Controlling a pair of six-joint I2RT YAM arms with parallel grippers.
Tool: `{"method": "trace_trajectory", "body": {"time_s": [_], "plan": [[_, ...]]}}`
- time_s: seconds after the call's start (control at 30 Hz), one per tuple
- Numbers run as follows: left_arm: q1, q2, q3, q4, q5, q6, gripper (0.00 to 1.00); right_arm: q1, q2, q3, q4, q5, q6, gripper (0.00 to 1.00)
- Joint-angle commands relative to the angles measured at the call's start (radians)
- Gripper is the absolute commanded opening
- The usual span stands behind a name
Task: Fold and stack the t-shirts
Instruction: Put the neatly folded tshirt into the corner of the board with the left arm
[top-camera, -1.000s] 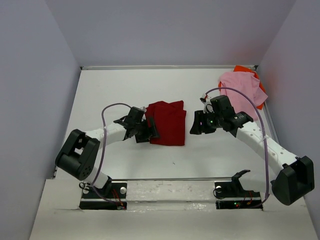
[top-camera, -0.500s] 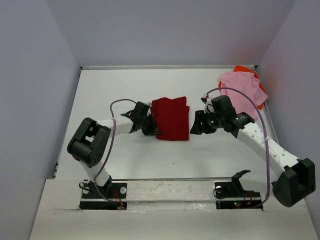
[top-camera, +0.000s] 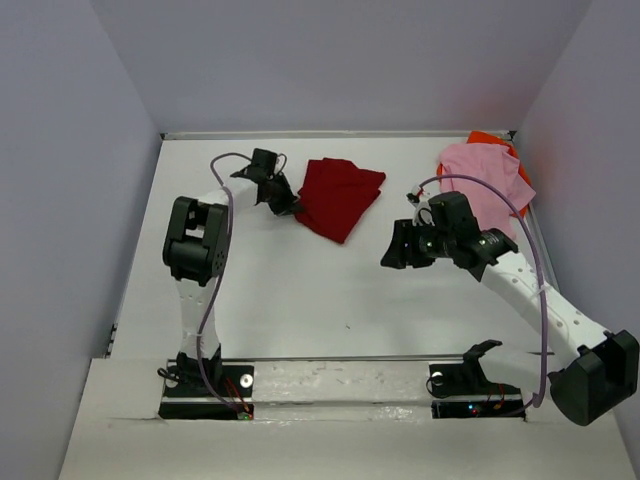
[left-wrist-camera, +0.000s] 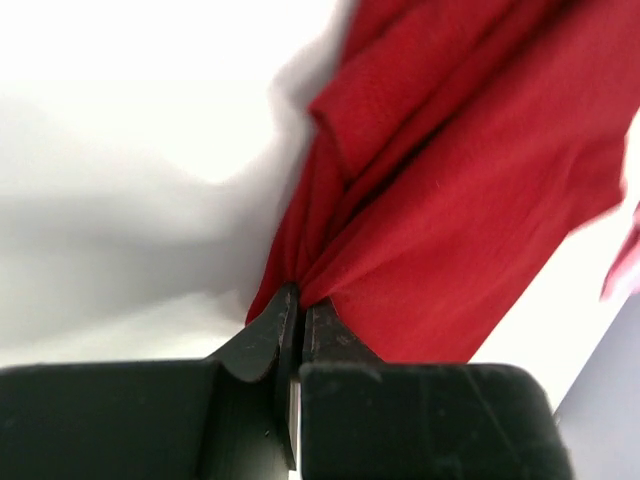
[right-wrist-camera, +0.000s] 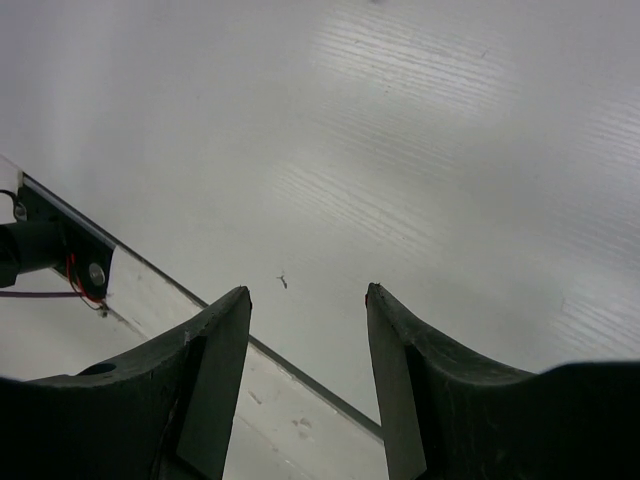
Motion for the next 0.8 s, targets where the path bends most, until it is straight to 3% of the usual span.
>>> {"method": "trace_trajectory", "body": {"time_s": [0.0,0.3,0.5,0.77], "plan": [[0.19,0.02,0.126,-0.135,-0.038,0.016,0.01,0.001,-0.04,-0.015,-0.002,-0.012,0.015,0.56],[0.489,0.132,0.384,-0.212,-0.027,-0.038,0.01,0.001,-0.068,-0.016,-0.039,-0.021,0.016,0.56],[0.538,0.207,0.477,-0.235,-0.025,-0.027,0.02,0.001,-0.083,-0.012,-0.069,-0.021,0.011,0.56],[0.604,0.153,0.399,-0.235,-0.125,-0.041,0.01,0.001,-0.066,0.004,-0.082,-0.016,0.008,0.56]]}}
